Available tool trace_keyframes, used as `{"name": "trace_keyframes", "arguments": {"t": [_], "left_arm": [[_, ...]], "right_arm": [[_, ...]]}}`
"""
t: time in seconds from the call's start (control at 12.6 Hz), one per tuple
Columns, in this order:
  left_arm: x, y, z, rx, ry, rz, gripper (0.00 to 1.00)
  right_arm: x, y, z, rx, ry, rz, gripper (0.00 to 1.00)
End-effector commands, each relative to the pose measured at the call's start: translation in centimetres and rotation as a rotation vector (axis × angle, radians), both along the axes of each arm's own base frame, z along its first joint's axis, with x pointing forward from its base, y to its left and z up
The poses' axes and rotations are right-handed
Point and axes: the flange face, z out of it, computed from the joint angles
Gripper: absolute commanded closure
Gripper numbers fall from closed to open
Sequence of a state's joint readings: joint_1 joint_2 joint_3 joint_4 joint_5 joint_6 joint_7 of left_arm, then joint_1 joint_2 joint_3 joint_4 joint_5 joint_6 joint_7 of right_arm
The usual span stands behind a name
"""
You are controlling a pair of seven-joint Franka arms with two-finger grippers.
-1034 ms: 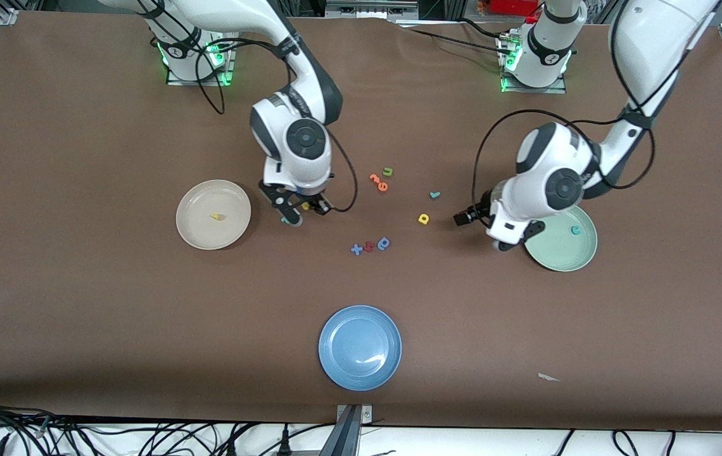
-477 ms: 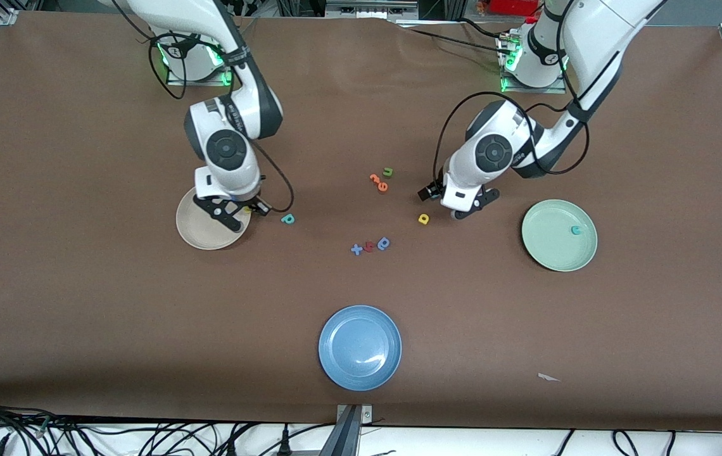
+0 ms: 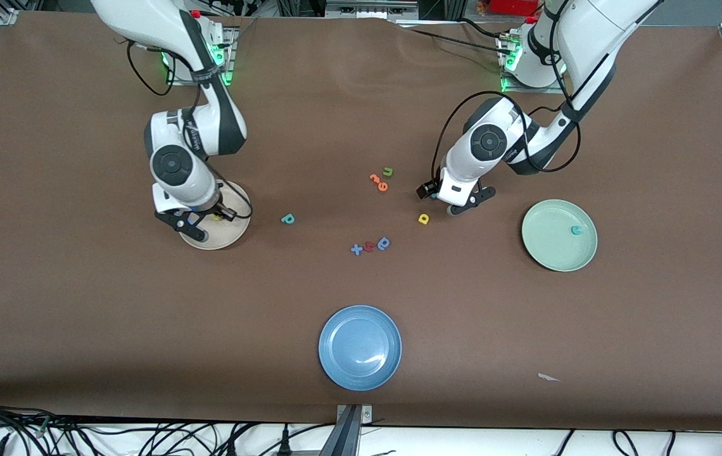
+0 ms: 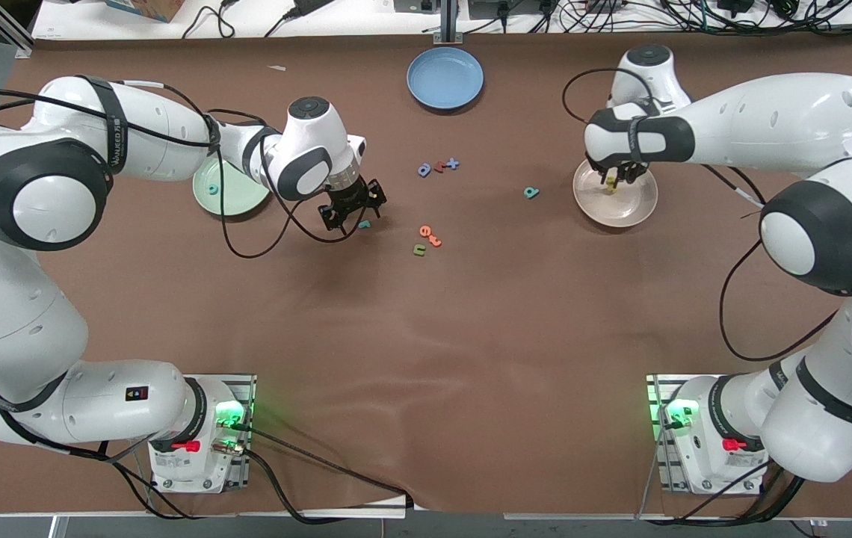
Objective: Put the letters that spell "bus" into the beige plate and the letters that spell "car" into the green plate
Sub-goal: 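Place the yellow s on the white plate while the left gripper reaches r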
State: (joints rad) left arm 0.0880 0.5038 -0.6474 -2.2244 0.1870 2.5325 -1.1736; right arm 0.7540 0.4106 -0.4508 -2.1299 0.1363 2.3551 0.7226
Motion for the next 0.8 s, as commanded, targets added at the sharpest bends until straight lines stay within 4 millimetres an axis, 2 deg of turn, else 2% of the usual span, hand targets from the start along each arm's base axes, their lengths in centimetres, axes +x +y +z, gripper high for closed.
{"name": "trace_keyframes", "arguments": {"t": [0.0, 0.24, 0.4, 0.64, 0.72], "left_arm": [[-0.2, -0.1, -0.8, 0.018, -0.016, 0.012, 0.10], [0.4, 0.2, -1.1, 0.027, -0.041, 0.046, 0.10], [1.0, 0.4, -1.1, 0.012, -0.058, 0.060, 0.10], [0.9, 0.3, -1.7, 0.003, -0.054, 0.068, 0.10], [1.0, 0.3, -1.7, 0.004, -0.055, 0.073, 0.10]], "right_arm": [[-0.6, 0.2, 0.5, 0.038, 0.004, -0.004, 0.00], [-1.3, 2.6, 0.9, 0.056, 0.005, -0.056, 0.00], [-2.5, 5.8, 1.0, 0.067, 0.005, -0.096, 0.00], [-2.9, 11.2, 2.0, 0.086, -0.028, -0.213, 0.12], [-2.7, 11.8, 1.8, 0.085, -0.033, -0.233, 0.13]]}}
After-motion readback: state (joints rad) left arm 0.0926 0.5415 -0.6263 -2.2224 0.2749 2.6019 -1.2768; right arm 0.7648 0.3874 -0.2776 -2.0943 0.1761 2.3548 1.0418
